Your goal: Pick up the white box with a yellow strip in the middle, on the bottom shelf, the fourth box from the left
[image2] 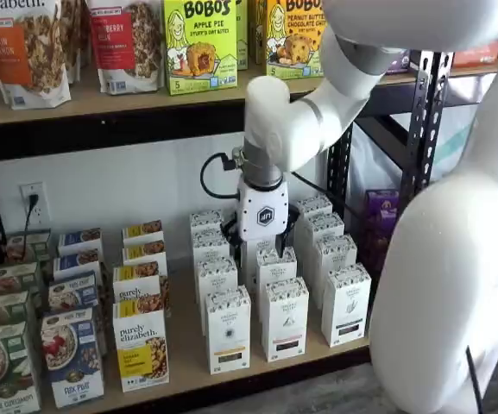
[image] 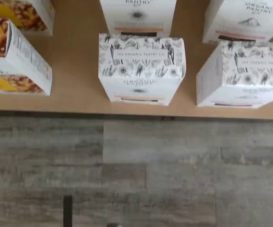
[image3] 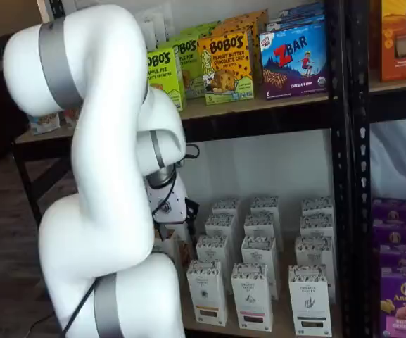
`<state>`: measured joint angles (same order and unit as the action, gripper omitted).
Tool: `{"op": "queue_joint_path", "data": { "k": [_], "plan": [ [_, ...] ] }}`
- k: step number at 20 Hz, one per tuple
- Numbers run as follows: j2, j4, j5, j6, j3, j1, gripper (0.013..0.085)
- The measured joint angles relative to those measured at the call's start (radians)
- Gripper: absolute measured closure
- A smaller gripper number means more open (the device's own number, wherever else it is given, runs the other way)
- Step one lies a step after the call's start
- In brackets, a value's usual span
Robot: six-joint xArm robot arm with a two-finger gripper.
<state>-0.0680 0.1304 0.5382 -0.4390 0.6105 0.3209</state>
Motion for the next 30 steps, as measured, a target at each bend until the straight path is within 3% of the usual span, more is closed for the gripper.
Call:
{"op": "queue_joint_path", "data": {
  "k": [4, 14, 19, 30],
  "plan": [
    [0.072, 0.02, -0.049, -0.017, 0.023, -0.004, 0.013],
    [0.232, 0.013, -0.162, -0.005, 0.076, -0.014, 0.013],
    [0.303, 0.059, -0.196, -0.049, 0.106, -0.015, 0.013],
    [0.453, 0.087, -0.253, -0.064, 0.205, -0.029, 0.013]
  ]
}}
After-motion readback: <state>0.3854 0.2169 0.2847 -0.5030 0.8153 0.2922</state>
